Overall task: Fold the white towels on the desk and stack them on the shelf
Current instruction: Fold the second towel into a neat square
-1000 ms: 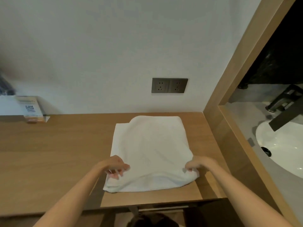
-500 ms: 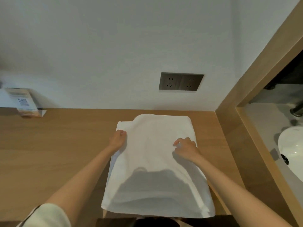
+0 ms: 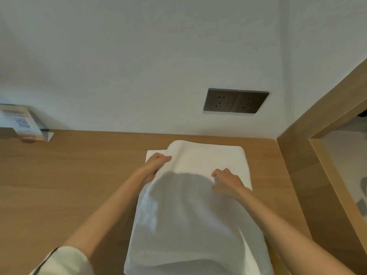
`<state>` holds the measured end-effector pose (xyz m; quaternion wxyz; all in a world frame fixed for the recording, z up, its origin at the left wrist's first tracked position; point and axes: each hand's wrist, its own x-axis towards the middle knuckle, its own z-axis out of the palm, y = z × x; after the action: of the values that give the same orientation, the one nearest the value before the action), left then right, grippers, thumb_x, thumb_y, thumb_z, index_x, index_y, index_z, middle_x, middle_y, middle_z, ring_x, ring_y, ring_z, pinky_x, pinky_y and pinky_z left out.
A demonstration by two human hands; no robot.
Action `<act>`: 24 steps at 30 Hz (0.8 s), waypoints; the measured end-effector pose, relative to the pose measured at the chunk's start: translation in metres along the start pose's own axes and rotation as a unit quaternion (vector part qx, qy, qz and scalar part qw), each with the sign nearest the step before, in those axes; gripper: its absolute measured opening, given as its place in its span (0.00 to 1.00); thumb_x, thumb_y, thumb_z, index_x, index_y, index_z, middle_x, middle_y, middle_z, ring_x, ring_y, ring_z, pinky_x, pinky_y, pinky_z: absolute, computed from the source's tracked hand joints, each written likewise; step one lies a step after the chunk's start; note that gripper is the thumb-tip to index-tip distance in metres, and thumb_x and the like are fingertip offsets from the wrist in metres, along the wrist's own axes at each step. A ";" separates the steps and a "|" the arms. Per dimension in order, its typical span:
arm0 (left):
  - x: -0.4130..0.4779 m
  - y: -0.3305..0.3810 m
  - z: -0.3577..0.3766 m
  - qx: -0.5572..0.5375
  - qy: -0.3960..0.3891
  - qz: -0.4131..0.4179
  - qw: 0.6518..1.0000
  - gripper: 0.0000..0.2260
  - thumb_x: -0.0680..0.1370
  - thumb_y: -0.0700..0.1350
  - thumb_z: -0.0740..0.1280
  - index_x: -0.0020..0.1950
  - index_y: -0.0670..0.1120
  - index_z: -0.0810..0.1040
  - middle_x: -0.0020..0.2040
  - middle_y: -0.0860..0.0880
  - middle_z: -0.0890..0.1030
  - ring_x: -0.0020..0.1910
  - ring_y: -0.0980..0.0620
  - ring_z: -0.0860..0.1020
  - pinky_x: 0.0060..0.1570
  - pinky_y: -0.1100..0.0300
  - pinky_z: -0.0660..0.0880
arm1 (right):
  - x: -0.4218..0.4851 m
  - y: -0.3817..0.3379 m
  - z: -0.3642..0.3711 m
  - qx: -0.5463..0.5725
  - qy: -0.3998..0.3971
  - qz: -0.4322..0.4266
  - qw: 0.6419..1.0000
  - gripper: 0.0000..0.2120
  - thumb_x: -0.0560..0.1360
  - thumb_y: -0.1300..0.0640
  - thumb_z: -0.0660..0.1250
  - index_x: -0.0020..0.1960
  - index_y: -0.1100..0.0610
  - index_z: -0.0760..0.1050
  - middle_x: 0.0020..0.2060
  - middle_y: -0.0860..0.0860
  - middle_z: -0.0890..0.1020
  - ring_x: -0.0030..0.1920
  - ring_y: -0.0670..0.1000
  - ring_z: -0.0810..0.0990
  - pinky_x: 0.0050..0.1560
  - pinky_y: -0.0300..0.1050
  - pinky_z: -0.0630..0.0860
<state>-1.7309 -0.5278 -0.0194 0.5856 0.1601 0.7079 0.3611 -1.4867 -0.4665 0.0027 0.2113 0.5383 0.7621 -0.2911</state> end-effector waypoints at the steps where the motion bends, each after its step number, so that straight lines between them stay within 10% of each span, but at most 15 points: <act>1: 0.001 0.002 -0.001 -0.045 -0.045 -0.003 0.998 0.08 0.77 0.46 0.66 0.51 0.42 0.72 0.46 0.45 0.76 0.43 0.48 0.76 0.45 0.56 0.75 | 0.001 -0.001 -0.002 -0.007 -0.005 -0.001 1.000 0.22 0.74 0.55 0.62 0.68 0.51 0.65 0.64 0.55 0.67 0.60 0.59 0.73 0.54 0.45 0.70; 4: -0.003 0.007 0.000 -0.151 -0.167 -0.014 0.974 0.12 0.78 0.40 0.61 0.61 0.40 0.74 0.55 0.42 0.80 0.53 0.44 0.79 0.61 0.49 0.73 | 0.003 -0.002 -0.007 -0.015 -0.016 -0.002 1.000 0.21 0.74 0.55 0.63 0.66 0.52 0.65 0.62 0.55 0.68 0.58 0.58 0.73 0.50 0.44 0.68; 7: -0.007 0.006 0.005 -0.233 -0.171 -0.032 0.957 0.07 0.77 0.45 0.65 0.51 0.44 0.78 0.43 0.47 0.81 0.44 0.49 0.78 0.55 0.55 0.73 | 0.003 -0.003 -0.008 -0.016 -0.018 -0.004 1.000 0.19 0.73 0.55 0.62 0.64 0.52 0.66 0.60 0.55 0.68 0.57 0.58 0.74 0.48 0.43 0.67; 10: -0.009 0.003 0.008 -0.247 -0.091 -0.005 0.965 0.06 0.79 0.46 0.64 0.49 0.44 0.76 0.48 0.47 0.80 0.45 0.50 0.79 0.49 0.56 0.76 | 0.003 -0.003 -0.007 -0.014 -0.015 -0.002 1.000 0.19 0.74 0.55 0.62 0.64 0.52 0.66 0.61 0.55 0.69 0.58 0.58 0.74 0.49 0.44 0.67; 14: -0.014 -0.010 0.000 -0.026 0.199 0.131 0.971 0.09 0.75 0.35 0.67 0.52 0.45 0.74 0.58 0.45 0.72 0.55 0.48 0.73 0.46 0.61 0.73 | -0.001 -0.006 -0.004 0.003 0.018 0.023 1.000 0.16 0.74 0.56 0.59 0.62 0.51 0.69 0.58 0.52 0.71 0.55 0.55 0.73 0.50 0.44 0.67; 24: 0.002 -0.019 -0.013 -0.074 0.255 0.098 0.959 0.18 0.76 0.43 0.67 0.65 0.45 0.70 0.65 0.43 0.73 0.59 0.44 0.74 0.58 0.53 0.72 | -0.005 -0.006 0.010 0.001 0.140 0.036 0.990 0.21 0.74 0.57 0.60 0.66 0.50 0.65 0.66 0.53 0.62 0.64 0.60 0.62 0.61 0.54 0.64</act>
<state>-1.7396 -0.5439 -0.0333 0.3572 0.0874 0.7860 0.4970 -1.4905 -0.4779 0.0000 0.1122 0.6009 0.7641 -0.2060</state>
